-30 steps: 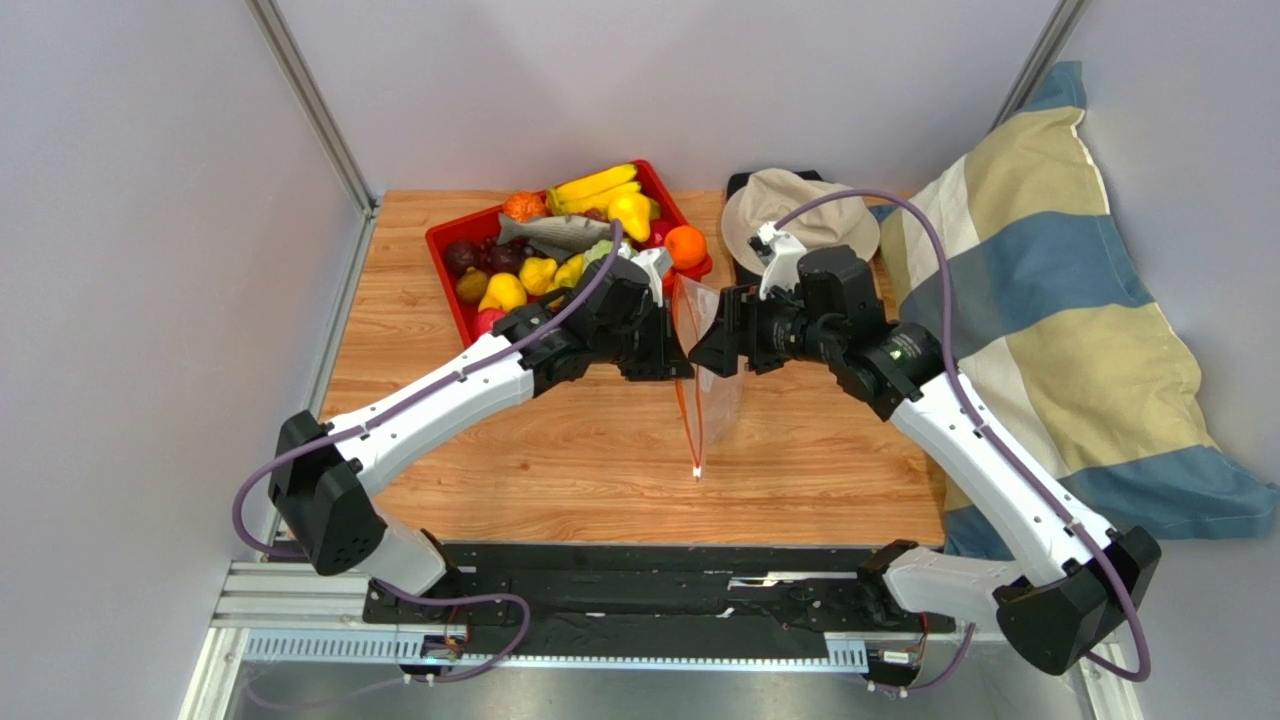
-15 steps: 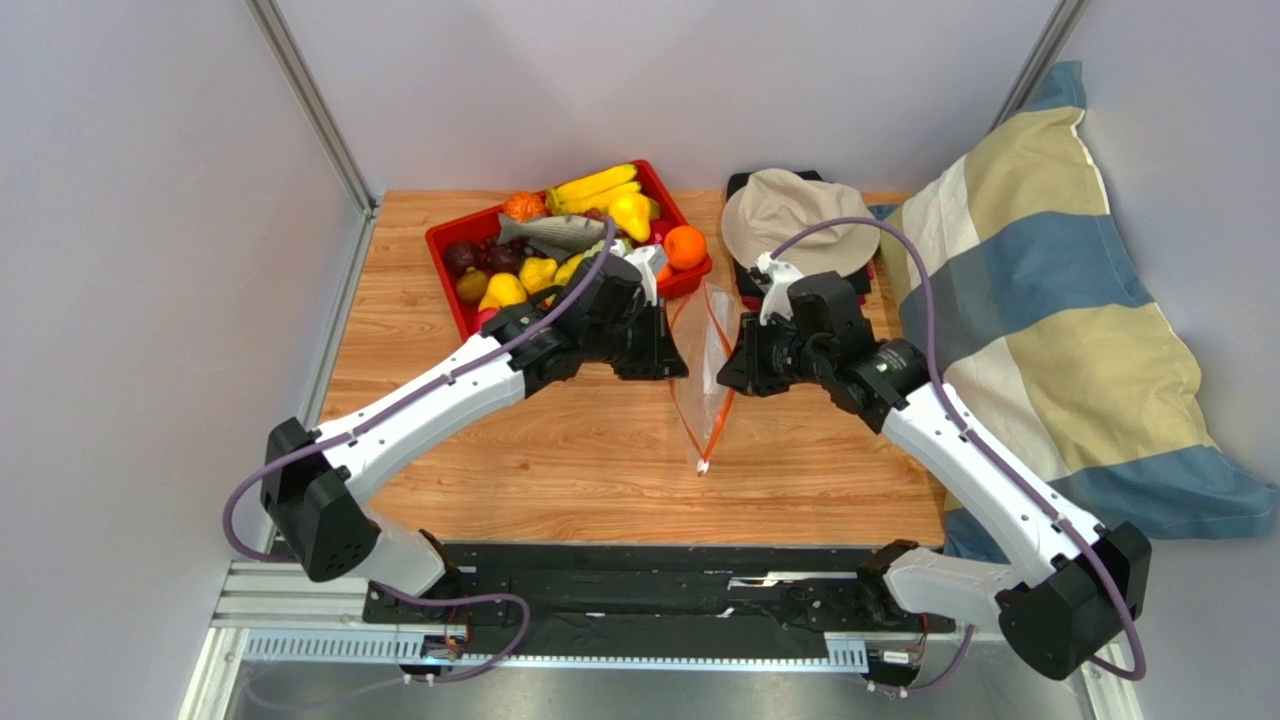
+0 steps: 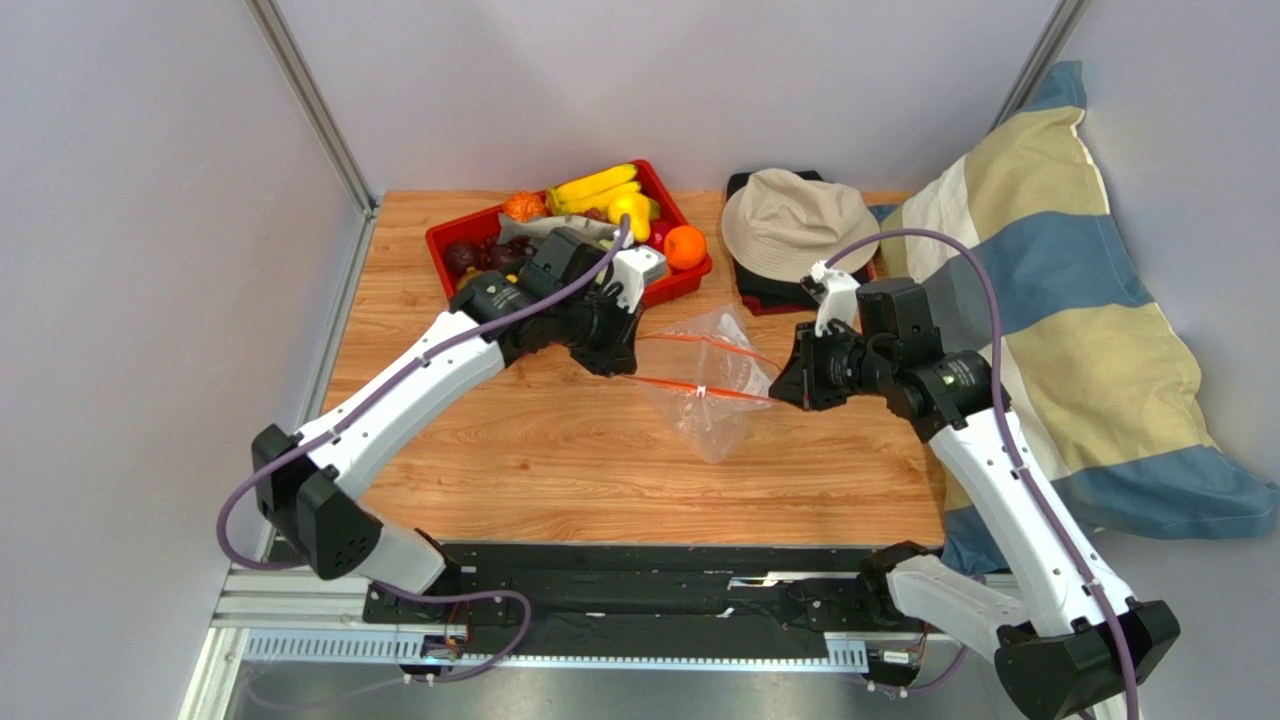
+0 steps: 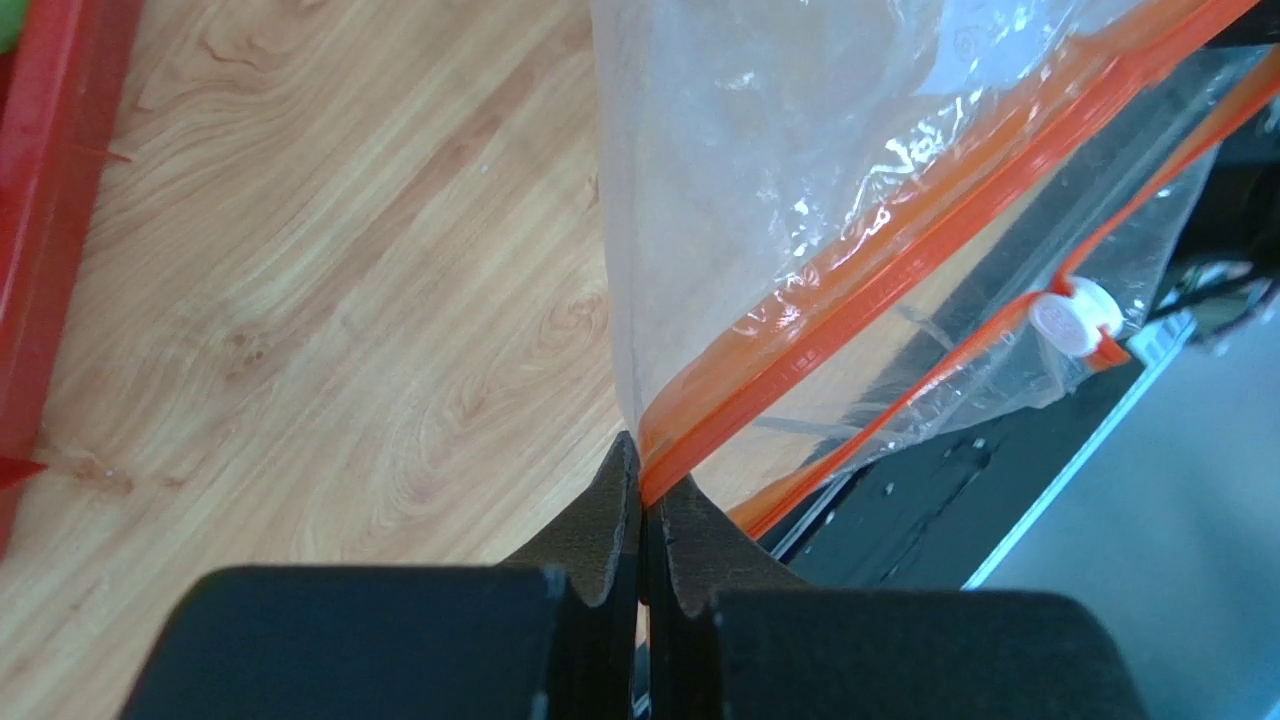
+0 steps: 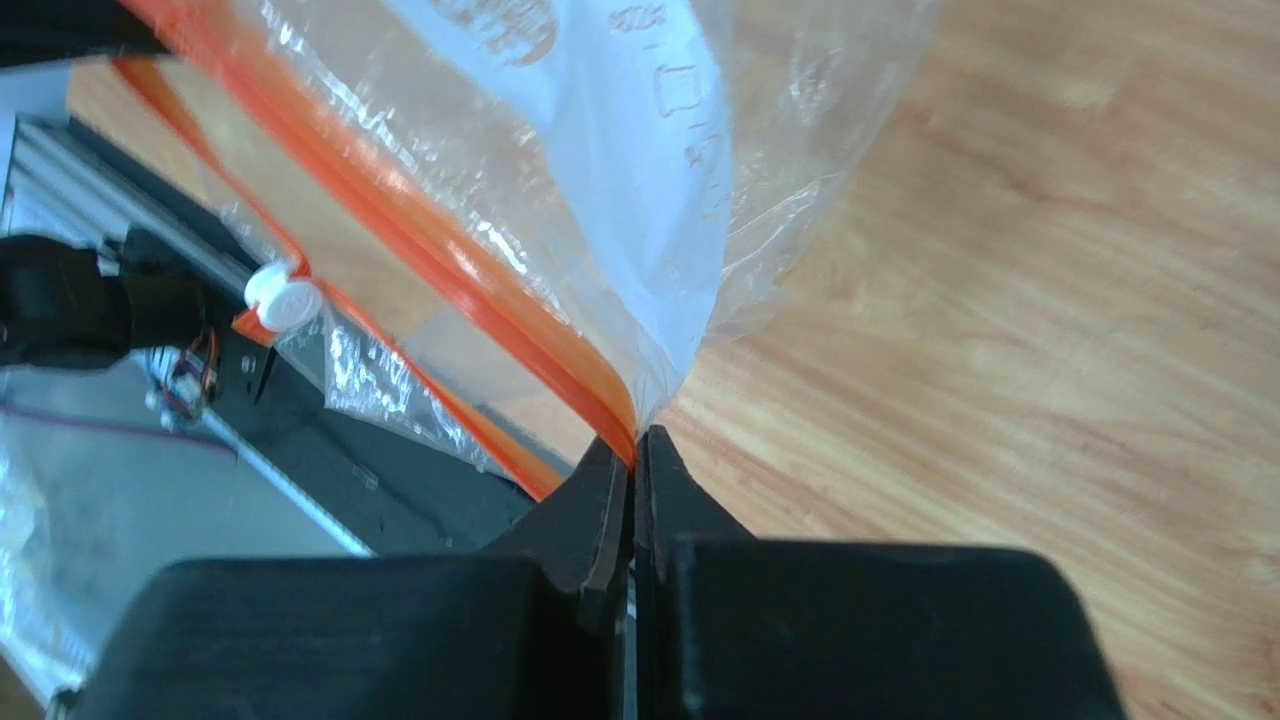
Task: Place the food in the zip-top bag and seal the zipper
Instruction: Open the zipper of the food storage bag, then pick up the fake fruit from the bin.
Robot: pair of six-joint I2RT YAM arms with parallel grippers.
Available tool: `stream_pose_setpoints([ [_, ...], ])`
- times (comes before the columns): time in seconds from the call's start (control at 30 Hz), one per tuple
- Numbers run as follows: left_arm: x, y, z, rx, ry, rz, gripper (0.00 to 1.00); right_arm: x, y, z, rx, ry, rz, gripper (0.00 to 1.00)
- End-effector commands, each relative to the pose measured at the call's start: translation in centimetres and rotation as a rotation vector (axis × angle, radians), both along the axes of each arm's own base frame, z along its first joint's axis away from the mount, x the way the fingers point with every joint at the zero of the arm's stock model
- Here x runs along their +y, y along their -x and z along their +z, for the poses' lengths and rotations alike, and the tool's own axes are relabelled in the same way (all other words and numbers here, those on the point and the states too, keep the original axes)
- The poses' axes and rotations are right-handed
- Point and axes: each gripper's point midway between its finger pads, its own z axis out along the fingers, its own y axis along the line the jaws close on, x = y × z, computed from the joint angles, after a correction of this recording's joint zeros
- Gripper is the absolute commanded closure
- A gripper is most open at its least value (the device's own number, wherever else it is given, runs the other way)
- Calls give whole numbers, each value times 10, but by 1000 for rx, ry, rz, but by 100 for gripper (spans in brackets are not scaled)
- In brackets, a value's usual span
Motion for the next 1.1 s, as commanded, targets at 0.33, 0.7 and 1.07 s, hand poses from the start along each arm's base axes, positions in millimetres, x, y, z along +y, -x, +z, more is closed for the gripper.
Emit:
stream_pose_setpoints([
  [0.33,-34,-20,-36,185,39,-235,72,20,-10,-46,193,-64,105,100],
  [0.7,8,-110,51,-103,241,41,1,17,-36,-53,240,-154,-4,100],
  [1.07,46,-223,3,-203,65,378,1,15,-41,-51,222,-156,-30,100],
])
